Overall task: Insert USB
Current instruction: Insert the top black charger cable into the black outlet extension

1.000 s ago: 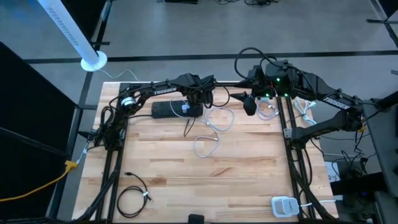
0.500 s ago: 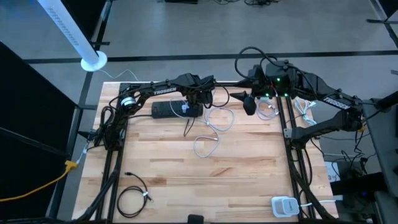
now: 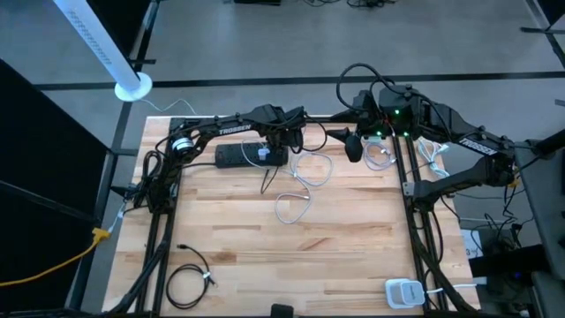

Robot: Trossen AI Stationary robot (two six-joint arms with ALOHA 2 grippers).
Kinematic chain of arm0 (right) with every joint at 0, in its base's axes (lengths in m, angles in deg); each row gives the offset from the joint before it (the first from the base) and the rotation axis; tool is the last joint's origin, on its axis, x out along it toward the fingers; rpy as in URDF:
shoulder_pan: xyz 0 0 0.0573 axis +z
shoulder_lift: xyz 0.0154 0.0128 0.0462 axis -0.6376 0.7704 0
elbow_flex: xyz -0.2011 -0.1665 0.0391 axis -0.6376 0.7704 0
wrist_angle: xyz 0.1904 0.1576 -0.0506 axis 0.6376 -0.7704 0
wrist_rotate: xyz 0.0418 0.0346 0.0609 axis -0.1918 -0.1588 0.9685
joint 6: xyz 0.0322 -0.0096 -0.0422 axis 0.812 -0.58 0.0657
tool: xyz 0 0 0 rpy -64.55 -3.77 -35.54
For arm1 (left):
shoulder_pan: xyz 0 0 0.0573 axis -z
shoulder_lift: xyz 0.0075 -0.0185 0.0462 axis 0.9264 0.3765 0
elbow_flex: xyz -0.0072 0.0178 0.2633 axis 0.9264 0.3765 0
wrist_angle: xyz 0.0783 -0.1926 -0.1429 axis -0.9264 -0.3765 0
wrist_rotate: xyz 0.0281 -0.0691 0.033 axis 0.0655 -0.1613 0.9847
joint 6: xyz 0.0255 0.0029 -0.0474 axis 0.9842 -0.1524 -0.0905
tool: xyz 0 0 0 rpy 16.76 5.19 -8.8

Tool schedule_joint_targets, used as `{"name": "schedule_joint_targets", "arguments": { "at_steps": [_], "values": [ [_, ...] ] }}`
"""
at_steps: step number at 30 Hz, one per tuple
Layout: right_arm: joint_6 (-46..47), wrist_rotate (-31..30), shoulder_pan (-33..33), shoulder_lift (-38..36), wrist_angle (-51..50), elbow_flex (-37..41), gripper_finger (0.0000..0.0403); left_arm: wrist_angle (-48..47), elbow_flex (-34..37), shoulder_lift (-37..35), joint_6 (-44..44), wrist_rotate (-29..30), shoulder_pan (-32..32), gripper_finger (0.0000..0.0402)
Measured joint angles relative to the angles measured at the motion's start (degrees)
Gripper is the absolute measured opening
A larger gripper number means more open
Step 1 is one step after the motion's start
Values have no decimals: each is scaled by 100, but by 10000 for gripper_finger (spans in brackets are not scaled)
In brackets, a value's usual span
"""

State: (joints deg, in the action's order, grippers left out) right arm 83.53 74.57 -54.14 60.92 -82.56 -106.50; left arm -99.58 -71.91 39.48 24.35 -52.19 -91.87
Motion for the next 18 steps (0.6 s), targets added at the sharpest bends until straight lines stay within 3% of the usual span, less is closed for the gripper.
{"name": "schedule_joint_targets", "arguments": {
  "at_steps": [18],
  "values": [
    [33,4,2,0,5,0,199,609,425,-35,26,-143,-36,0]
  ]
}}
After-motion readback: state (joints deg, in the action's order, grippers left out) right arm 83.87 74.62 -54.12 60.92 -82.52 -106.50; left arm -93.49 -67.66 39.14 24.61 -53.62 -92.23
